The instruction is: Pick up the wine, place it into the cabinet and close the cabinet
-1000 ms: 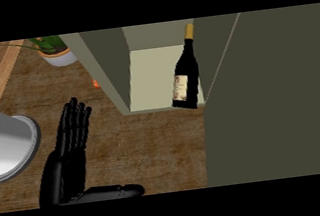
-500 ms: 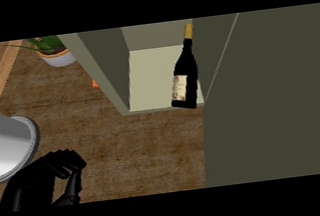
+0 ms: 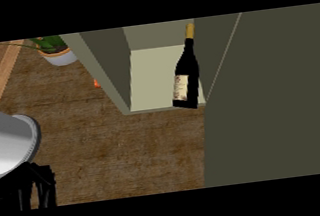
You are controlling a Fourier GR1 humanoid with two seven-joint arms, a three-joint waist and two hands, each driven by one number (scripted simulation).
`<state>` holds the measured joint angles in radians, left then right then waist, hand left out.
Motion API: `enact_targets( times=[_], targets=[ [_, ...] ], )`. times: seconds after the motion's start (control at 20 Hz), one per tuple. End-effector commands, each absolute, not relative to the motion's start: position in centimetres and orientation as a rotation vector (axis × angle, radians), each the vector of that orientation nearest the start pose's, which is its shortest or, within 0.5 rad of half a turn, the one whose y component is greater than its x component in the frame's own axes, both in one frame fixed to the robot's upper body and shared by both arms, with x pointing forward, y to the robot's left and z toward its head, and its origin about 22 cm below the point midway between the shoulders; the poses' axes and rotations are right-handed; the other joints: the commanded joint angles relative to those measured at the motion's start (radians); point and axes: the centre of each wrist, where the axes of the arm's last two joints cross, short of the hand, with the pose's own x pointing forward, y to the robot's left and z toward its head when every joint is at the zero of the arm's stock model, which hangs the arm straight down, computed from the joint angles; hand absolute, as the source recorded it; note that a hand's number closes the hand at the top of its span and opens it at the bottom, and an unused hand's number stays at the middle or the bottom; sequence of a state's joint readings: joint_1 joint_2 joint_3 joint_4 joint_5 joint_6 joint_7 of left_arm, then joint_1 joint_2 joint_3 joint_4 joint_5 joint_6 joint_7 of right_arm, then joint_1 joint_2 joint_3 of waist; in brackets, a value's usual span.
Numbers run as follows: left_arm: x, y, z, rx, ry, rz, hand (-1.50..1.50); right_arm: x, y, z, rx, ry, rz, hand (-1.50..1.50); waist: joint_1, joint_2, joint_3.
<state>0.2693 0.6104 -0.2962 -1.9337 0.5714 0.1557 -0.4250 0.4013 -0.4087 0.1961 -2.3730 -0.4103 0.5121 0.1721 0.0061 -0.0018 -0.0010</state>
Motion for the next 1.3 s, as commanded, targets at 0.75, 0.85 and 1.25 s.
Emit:
enact_targets(
  times=[0.75,0.85,1.25],
  targets=[
    [16.0,31.3,6.4,-0.207,-1.890,-0.067,1.50,15.9,-12.2,19.2,0.933,-1.681,0.790,1.50,0.008,0.001,0.000],
    [16.3,32.7,6.6,-0.214,-1.876,-0.066,1.50,17.5,-11.0,20.9,0.948,-1.681,0.804,1.50,0.010,0.002,0.000],
    [14.8,33.4,5.6,-0.249,-1.869,-0.061,1.50,20.8,-5.2,22.6,0.913,-1.678,0.712,1.50,0.016,0.001,0.000]
  ],
)
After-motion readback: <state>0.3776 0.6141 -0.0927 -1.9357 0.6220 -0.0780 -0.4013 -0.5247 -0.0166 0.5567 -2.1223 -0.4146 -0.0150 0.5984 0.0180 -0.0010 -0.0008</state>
